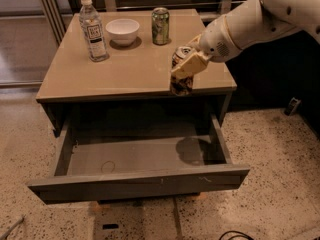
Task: Place orange can into top drawer
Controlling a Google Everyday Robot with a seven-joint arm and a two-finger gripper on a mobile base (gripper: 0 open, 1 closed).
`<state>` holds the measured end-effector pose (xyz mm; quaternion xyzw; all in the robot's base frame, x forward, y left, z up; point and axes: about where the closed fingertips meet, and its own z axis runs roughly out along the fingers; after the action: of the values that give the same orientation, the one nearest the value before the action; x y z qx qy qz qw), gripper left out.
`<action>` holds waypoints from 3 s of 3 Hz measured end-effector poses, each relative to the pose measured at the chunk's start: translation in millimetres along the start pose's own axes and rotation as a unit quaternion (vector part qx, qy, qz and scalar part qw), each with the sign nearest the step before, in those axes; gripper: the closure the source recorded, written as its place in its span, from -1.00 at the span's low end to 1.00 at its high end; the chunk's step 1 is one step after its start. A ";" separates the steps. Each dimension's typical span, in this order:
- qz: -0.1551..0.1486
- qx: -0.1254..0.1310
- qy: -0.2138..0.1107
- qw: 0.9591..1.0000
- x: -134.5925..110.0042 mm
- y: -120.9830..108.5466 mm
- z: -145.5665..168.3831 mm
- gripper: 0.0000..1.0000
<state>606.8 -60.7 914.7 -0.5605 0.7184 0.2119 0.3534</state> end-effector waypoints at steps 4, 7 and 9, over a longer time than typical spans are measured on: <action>0.012 -0.031 0.024 0.999 80.5 63.2 68.2 1.00; -0.044 -0.011 0.028 0.999 146.3 70.7 113.3 1.00; -0.062 -0.023 0.015 0.998 169.5 70.0 140.7 1.00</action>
Offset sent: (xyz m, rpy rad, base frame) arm -0.0542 0.0210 -0.1401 0.0042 0.1390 -0.0177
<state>557.2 -53.4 689.0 -0.6150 0.6826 0.1972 0.3420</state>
